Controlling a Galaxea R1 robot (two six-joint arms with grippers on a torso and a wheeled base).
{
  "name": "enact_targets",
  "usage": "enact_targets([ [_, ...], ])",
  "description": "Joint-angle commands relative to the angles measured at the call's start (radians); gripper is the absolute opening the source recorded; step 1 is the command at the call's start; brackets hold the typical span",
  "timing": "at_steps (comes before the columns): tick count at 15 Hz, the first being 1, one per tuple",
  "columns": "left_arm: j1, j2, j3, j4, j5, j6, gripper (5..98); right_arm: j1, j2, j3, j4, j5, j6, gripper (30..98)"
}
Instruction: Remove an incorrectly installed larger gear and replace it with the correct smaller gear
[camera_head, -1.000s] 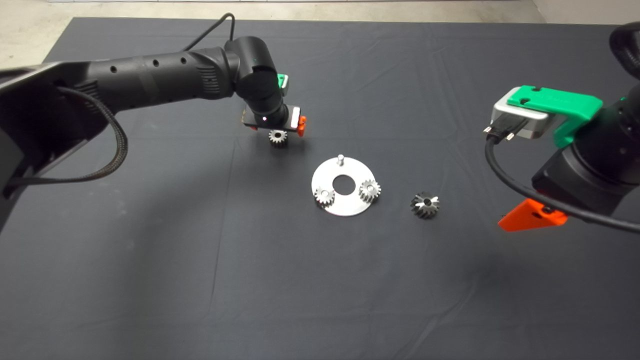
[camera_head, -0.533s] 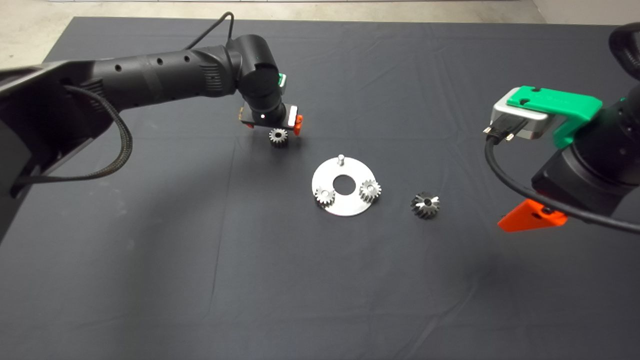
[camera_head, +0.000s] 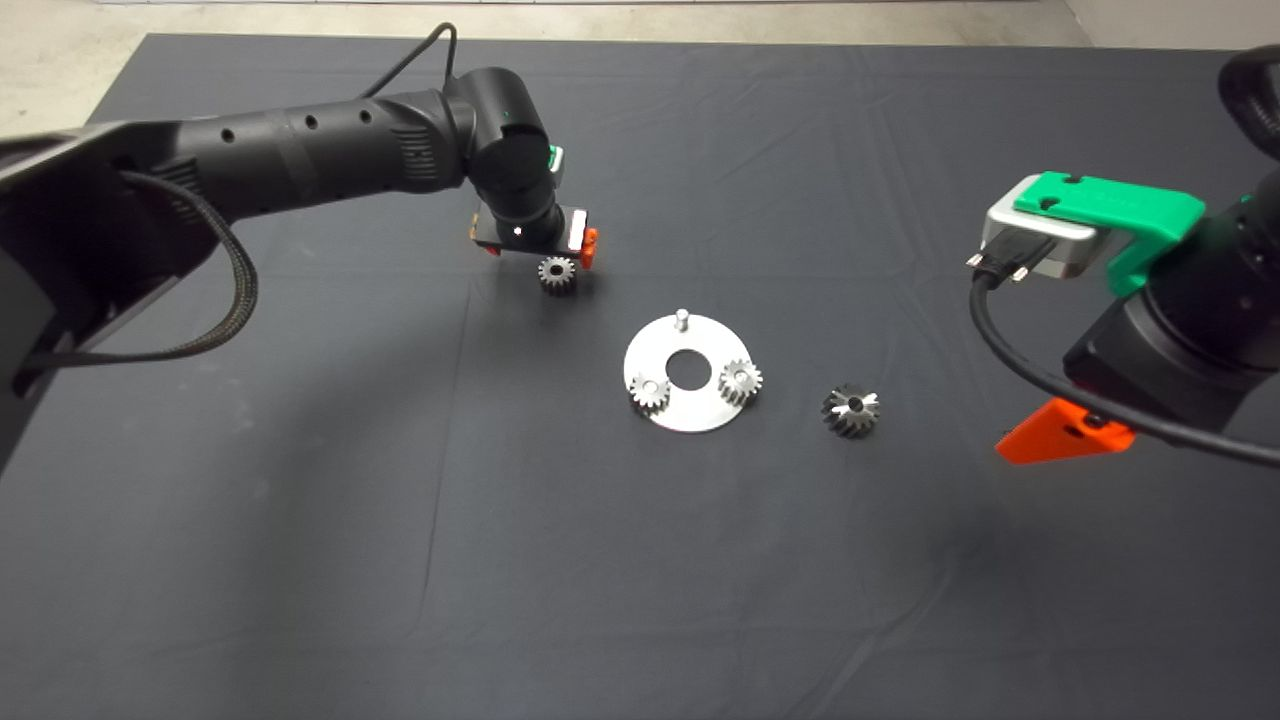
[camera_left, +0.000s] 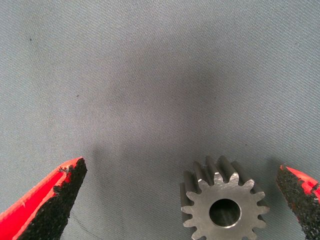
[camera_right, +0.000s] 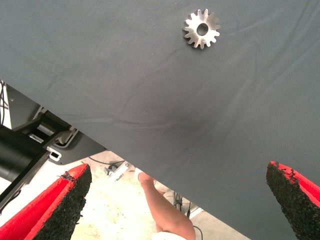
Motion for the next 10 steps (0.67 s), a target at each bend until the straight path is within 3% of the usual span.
enact_targets([
  [1, -0.013, -0.003, 0.008, -0.050, 0.001, 0.024, 97.9, 0.029, 0.001, 0.006, 0.035, -0.045, 0.004, 92.3],
  [8, -0.013, 0.002, 0.007, -0.079, -0.001, 0.046, 97.9, 0.029, 0.001, 0.006, 0.035, -0.045, 0.006, 92.3],
  [10, -0.013, 0.000, -0.004, -0.108, -0.004, 0.059, 97.9, 0.028, 0.000, 0.006, 0.035, -0.045, 0.006, 92.3],
])
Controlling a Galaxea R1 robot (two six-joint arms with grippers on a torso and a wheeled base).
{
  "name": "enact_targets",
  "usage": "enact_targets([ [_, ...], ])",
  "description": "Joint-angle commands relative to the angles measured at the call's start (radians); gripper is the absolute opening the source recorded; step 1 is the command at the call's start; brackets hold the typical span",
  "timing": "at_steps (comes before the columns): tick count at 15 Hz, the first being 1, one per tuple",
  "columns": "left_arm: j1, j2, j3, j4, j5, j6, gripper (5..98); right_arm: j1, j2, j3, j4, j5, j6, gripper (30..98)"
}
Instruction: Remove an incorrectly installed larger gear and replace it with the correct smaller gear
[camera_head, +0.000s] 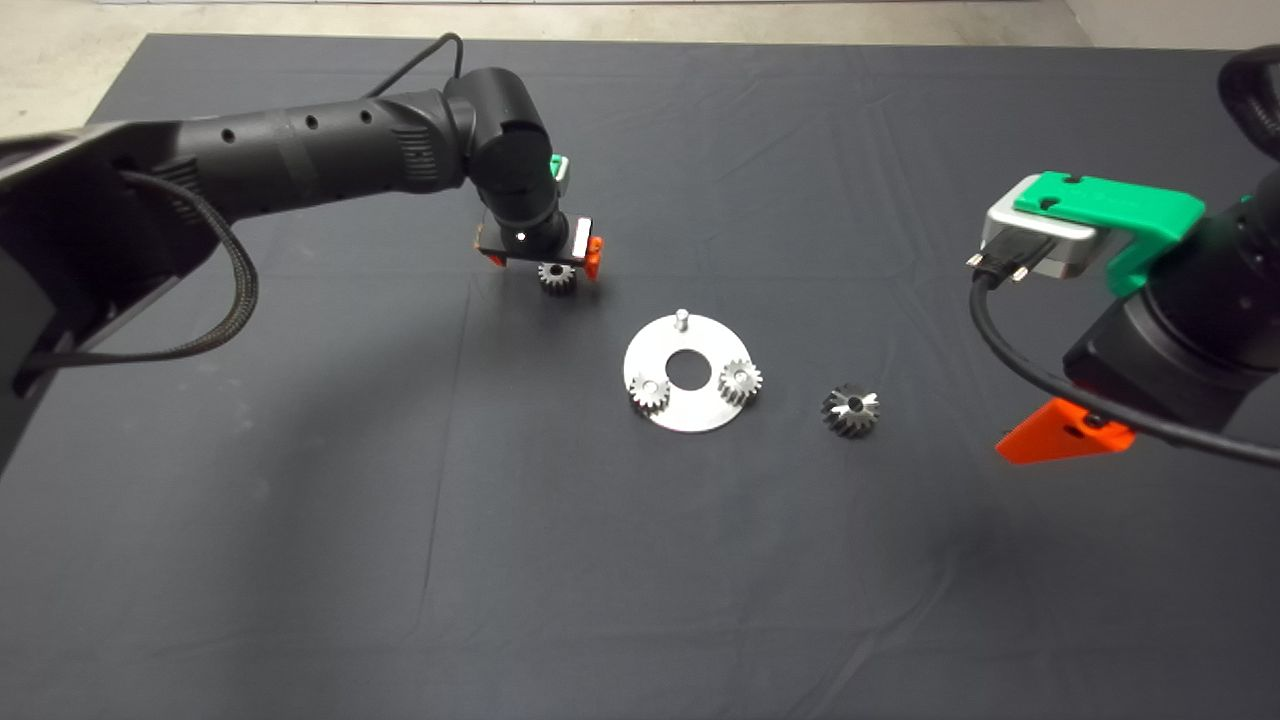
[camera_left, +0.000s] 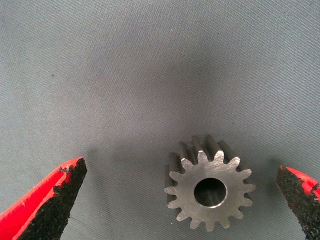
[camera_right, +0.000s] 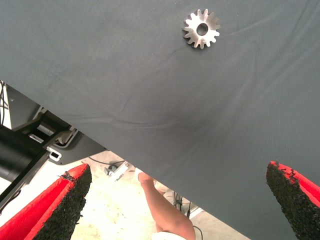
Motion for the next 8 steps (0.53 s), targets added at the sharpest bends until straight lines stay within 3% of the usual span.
enact_targets([
  [1, -0.013, -0.001, -0.007, -0.044, -0.007, 0.024, 97.9, 0.030, 0.000, 0.006, 0.035, -0.045, 0.005, 92.3],
  [8, -0.013, 0.007, -0.015, -0.048, -0.022, 0.039, 94.8, 0.030, 0.000, 0.006, 0.035, -0.045, 0.005, 92.3],
])
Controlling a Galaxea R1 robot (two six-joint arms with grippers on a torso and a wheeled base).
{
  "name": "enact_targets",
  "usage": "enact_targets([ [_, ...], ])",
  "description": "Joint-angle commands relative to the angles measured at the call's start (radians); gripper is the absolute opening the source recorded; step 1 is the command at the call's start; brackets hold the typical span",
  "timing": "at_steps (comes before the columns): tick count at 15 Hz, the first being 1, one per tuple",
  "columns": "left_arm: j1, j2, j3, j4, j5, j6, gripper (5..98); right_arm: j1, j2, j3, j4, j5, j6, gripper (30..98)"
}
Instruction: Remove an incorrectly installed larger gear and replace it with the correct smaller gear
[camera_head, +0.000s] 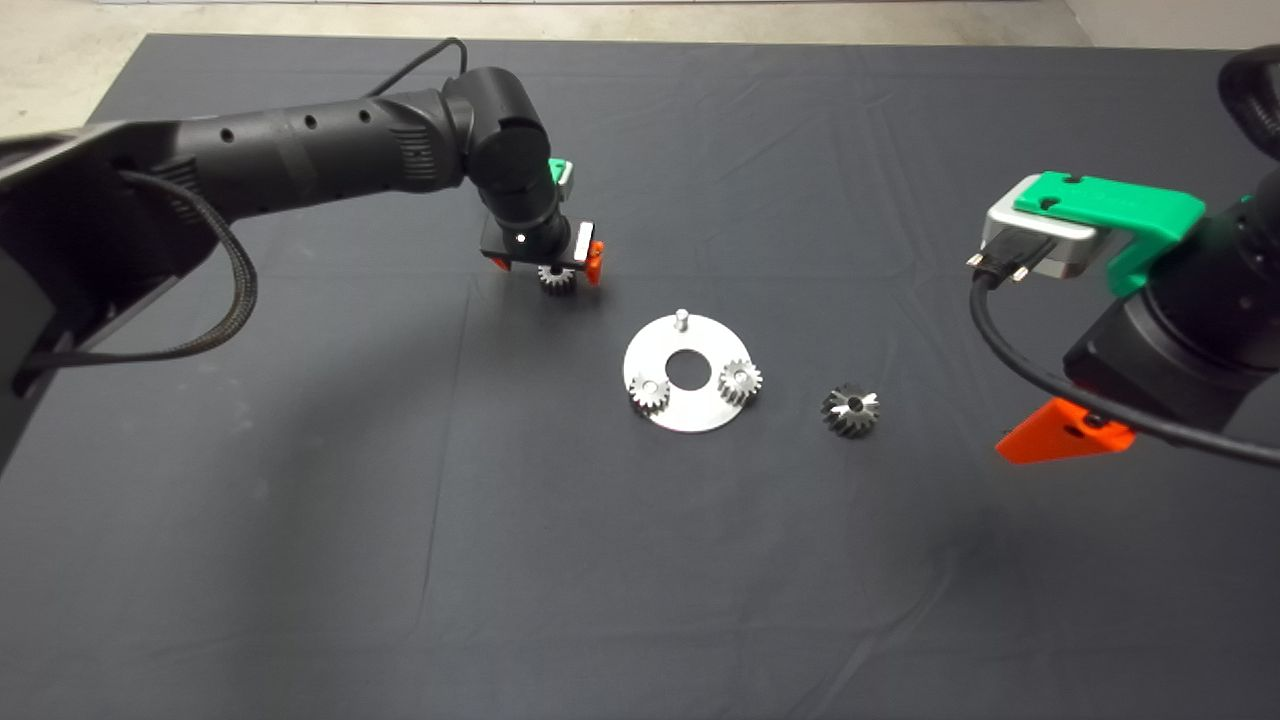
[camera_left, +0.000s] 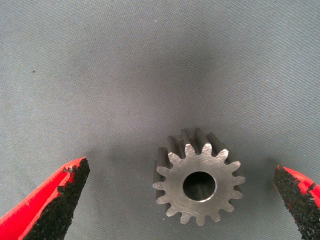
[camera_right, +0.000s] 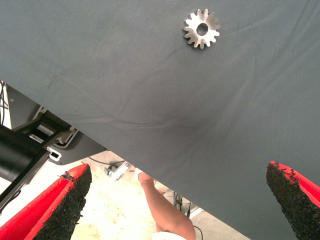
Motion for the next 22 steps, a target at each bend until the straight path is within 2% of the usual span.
enact_targets([
  [1, -0.013, 0.010, -0.009, -0.012, -0.003, 0.007, 93.1, 0.029, 0.000, 0.006, 0.035, -0.045, 0.005, 92.3],
  [2, -0.013, 0.010, -0.010, -0.012, -0.011, 0.007, 89.6, 0.029, 0.000, 0.006, 0.035, -0.045, 0.005, 92.3],
  [4, -0.013, 0.012, -0.015, -0.016, -0.019, 0.007, 89.4, 0.029, -0.001, 0.007, 0.035, -0.045, 0.005, 92.3],
  [6, -0.013, 0.013, -0.015, -0.018, -0.026, 0.007, 85.1, 0.028, -0.001, 0.006, 0.035, -0.045, 0.005, 92.3],
  [9, -0.013, 0.018, -0.017, -0.018, -0.026, 0.007, 84.5, 0.028, -0.001, 0.006, 0.035, -0.045, 0.005, 92.3],
  [10, -0.013, 0.018, -0.017, -0.018, -0.024, 0.007, 80.9, 0.029, -0.001, 0.006, 0.035, -0.045, 0.005, 92.3],
  [13, -0.011, 0.015, -0.017, -0.020, -0.024, 0.030, 79.5, 0.029, -0.001, 0.006, 0.035, -0.045, 0.005, 92.3],
  [18, -0.010, 0.010, -0.017, -0.020, -0.024, 0.032, 74.7, 0.028, 0.000, 0.006, 0.035, -0.045, 0.004, 92.3],
  [19, -0.009, 0.012, -0.017, -0.020, -0.024, 0.032, 70.6, 0.029, 0.000, 0.006, 0.035, -0.045, 0.005, 92.3],
  [22, -0.009, 0.010, -0.017, -0.020, -0.024, 0.032, 69.6, 0.028, 0.000, 0.006, 0.035, -0.043, 0.004, 92.3],
])
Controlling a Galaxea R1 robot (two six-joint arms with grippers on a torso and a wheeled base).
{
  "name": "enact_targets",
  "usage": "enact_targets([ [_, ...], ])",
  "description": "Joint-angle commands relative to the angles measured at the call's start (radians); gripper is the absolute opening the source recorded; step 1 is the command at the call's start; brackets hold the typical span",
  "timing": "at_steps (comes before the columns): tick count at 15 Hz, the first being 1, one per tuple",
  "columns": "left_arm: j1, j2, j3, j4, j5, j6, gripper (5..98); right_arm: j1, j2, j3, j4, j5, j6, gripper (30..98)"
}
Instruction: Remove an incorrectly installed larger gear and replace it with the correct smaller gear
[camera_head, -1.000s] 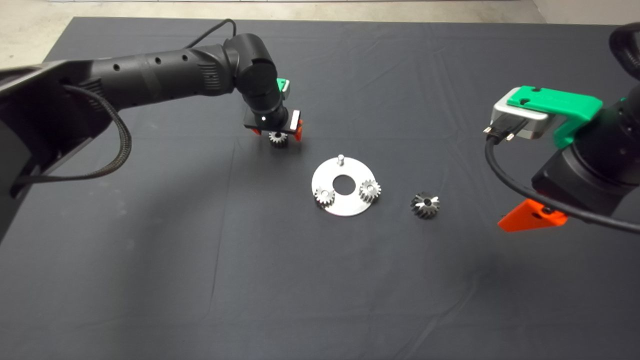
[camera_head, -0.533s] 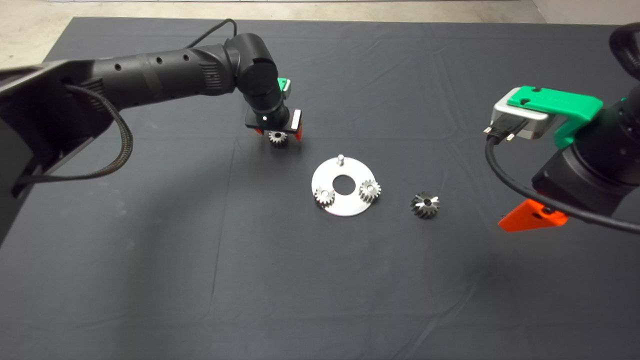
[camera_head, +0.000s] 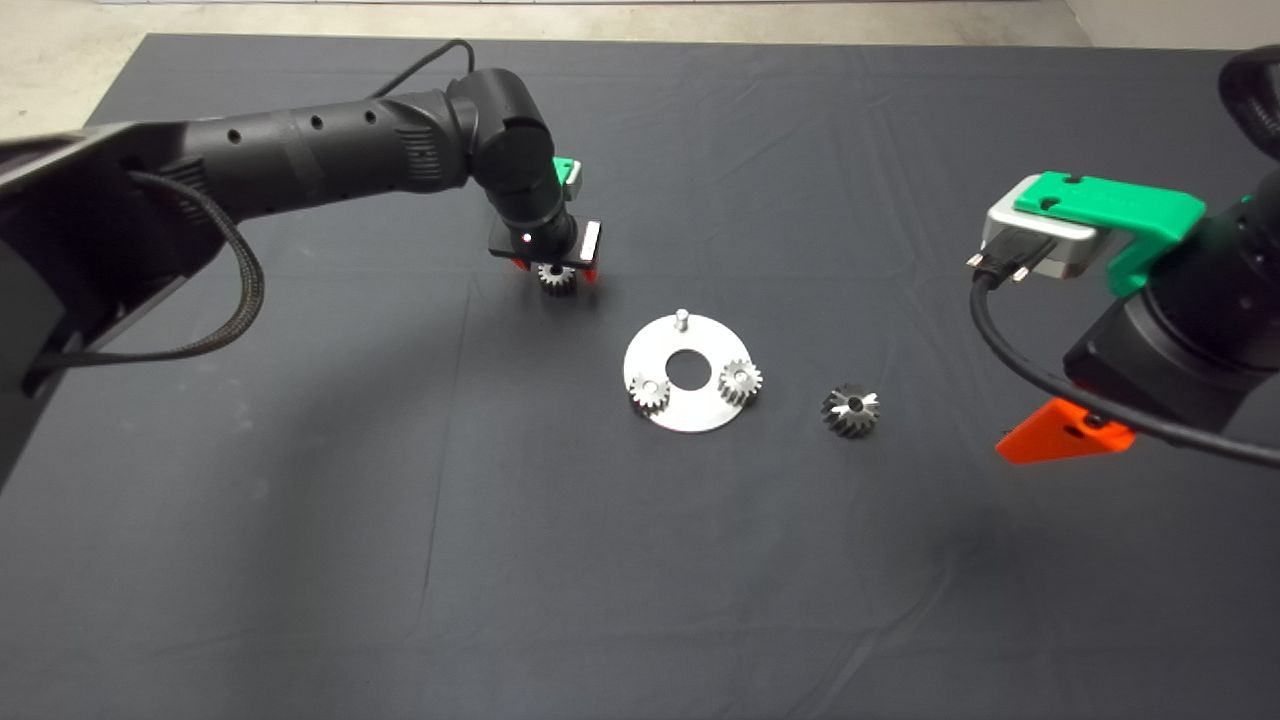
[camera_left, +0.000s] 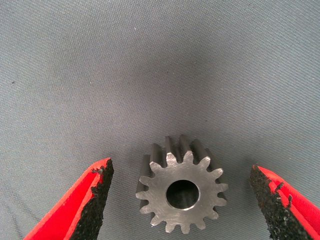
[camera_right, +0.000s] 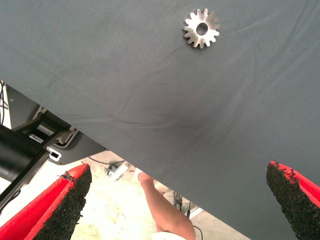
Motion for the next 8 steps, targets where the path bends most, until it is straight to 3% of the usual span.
enact_targets([
  [1, -0.011, 0.000, 0.000, -0.010, 0.000, 0.005, 69.6, 0.028, 0.001, 0.006, 0.035, -0.043, 0.005, 92.3],
  [8, -0.008, 0.002, 0.000, -0.010, 0.002, 0.007, 64.9, 0.030, -0.001, 0.006, 0.035, -0.043, 0.004, 92.3],
])
